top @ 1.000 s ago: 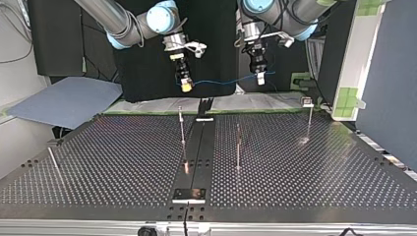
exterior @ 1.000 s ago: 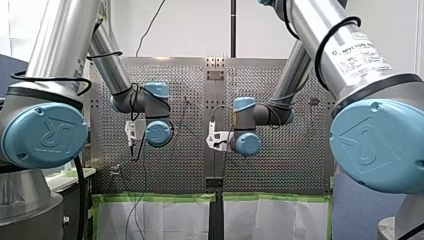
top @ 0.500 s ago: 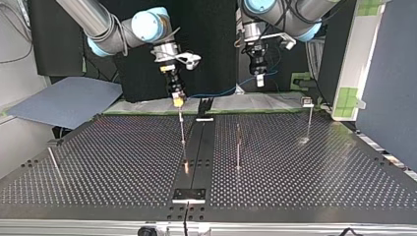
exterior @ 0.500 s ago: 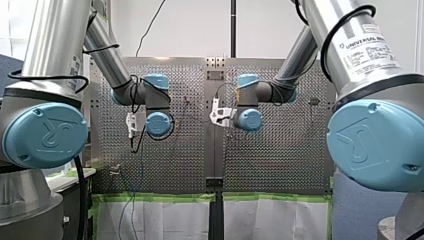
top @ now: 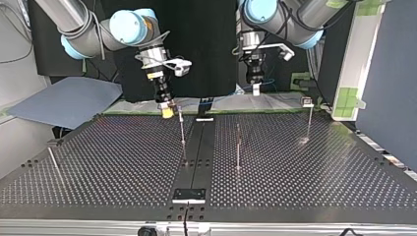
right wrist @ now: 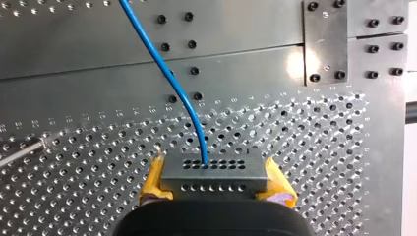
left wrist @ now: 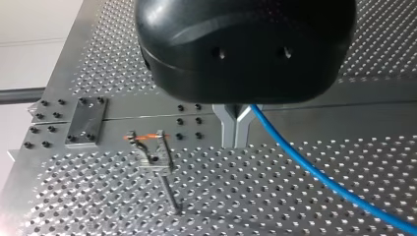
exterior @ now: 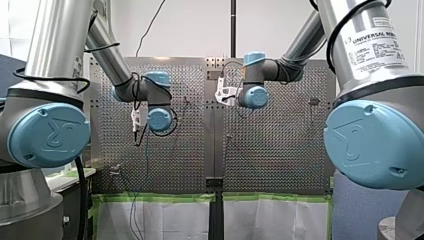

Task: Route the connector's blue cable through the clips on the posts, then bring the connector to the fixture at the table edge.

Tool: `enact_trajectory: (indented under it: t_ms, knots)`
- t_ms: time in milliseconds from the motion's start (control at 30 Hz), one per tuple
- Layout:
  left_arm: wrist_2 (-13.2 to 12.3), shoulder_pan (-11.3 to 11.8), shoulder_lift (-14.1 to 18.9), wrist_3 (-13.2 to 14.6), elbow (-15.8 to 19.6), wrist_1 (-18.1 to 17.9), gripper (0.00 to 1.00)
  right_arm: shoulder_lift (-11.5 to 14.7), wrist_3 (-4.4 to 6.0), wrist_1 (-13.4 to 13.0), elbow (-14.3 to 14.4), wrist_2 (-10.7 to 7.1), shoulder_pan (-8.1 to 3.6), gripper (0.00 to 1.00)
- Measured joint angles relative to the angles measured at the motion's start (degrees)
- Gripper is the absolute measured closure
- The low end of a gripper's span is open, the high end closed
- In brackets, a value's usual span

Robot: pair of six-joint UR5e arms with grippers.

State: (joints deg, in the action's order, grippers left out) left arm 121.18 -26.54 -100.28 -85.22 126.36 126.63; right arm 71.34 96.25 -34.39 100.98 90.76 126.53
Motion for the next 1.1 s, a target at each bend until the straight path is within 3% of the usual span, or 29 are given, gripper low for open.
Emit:
enact_trajectory:
  t_ms: [200,433,833,1100]
  knots:
    - [-1.41,1.2,-0.05,-0.54,-2.84,1.99,1.0,-1.27,-0.19,0.92,-0.08,-0.14,-0.73,1.0]
    - [-2.26,2.67,-0.05,-0.83,-5.33,4.06,1.0,-3.8,-0.13,-0.02,-0.12,-0.53,-1.4,1.0]
    - [-5.48,4.95,-0.77,-0.89,-7.72,5.69,1.0,-4.22,-0.04,-1.13,-1.22,-3.52,-2.36,1.0]
    - [-5.84,5.55,-2.34,-0.97,-10.89,7.65,1.0,-4.33,-0.08,-0.7,-2.18,-4.43,-3.13,1.0]
